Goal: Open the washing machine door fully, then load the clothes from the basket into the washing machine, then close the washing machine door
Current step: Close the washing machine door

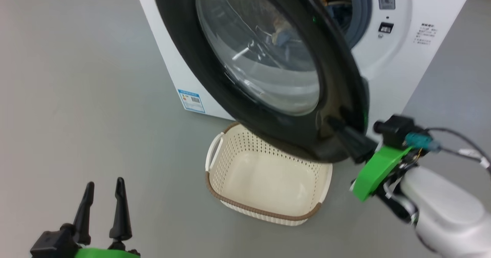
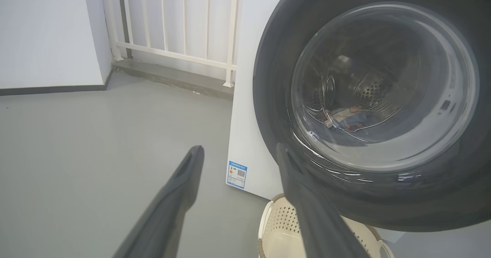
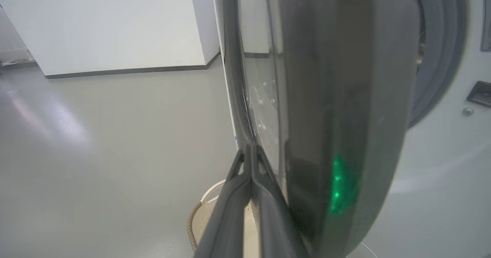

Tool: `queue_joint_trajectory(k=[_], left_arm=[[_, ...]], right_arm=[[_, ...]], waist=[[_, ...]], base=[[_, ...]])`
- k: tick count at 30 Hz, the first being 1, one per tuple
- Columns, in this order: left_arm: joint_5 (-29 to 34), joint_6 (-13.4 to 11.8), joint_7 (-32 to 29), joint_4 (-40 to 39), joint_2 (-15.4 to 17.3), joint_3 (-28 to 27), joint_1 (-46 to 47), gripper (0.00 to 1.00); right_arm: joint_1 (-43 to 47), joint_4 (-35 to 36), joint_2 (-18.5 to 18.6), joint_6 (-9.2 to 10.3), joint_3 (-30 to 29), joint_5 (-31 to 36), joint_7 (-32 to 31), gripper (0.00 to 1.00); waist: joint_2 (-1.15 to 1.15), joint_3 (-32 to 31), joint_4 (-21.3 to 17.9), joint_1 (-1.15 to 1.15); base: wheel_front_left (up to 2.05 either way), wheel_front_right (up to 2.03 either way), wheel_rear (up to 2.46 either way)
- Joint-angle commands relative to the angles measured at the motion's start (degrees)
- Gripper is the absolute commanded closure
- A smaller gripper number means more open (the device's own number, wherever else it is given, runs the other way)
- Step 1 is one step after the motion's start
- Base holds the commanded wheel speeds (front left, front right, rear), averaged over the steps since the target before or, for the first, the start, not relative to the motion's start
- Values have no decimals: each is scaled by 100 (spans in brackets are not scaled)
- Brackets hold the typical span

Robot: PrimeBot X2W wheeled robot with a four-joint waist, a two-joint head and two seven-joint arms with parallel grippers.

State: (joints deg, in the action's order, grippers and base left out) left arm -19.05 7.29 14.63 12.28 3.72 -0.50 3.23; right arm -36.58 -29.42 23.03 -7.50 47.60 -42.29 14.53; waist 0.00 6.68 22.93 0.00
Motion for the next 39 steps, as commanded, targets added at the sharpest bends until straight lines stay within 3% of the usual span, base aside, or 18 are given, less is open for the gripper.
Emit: queue_joint_trajectory(k=[1, 18, 29, 39], left_arm=[[2, 20, 37, -186, 59, -183, 206, 0], [73, 20, 37, -491, -73, -47, 735, 0], [-60, -36, 37, -659, -83, 130, 964, 0], [-186, -113, 37, -655, -83, 185, 970, 0]], right_arm=[[-145, 60, 116, 1, -77, 49, 47, 100], [-1283, 197, 856, 1, -951, 98, 47, 100], [-1964, 231, 1205, 1, -1188, 132, 47, 100], [-2172, 266, 1232, 1, -1190, 119, 47, 100]], waist=[[0, 168, -54, 0], [0, 1523, -82, 0], [0, 1918, 98, 0], [0, 1944, 136, 0]], base=[[0, 0, 0], [0, 0, 0], [0, 0, 0], [0, 0, 0]])
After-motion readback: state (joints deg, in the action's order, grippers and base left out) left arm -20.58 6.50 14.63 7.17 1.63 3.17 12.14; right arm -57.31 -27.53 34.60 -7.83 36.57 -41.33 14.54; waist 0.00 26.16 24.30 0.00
